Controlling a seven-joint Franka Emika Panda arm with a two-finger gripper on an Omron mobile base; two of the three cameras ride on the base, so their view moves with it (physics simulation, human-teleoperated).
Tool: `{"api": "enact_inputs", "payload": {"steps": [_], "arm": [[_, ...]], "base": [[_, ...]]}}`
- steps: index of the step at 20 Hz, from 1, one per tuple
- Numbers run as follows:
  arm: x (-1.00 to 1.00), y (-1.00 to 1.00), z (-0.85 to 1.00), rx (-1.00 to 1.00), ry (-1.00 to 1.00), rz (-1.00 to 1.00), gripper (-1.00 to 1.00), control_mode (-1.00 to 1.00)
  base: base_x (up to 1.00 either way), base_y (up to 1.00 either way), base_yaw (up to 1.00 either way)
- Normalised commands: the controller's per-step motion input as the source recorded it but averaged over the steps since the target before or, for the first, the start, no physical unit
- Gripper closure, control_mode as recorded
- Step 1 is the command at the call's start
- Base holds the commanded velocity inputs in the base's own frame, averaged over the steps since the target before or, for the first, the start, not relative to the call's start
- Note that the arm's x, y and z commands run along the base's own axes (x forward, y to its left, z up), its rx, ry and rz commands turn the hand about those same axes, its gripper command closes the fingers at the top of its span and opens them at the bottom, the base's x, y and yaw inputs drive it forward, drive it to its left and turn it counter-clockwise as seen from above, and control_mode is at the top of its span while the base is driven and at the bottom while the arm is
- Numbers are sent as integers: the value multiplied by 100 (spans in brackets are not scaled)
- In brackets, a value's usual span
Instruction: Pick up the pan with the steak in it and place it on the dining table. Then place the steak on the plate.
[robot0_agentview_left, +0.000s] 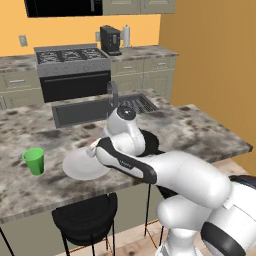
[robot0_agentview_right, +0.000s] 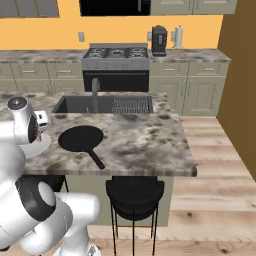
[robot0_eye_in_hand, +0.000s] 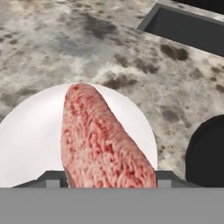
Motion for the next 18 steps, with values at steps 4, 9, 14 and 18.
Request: {"api": "enact_inputs", "payload": {"steps": [4, 9, 14, 18], "arm": [[-15, 37, -4, 0, 0, 1, 100, -100], [0, 2, 0, 0, 0, 0, 100, -100], [0, 10, -14, 0, 0, 0, 100, -100], [0, 22, -25, 0, 0, -1, 100, -100]], "base": [[0, 0, 0], [0, 0, 0], [0, 0, 0], [0, 0, 0]]}}
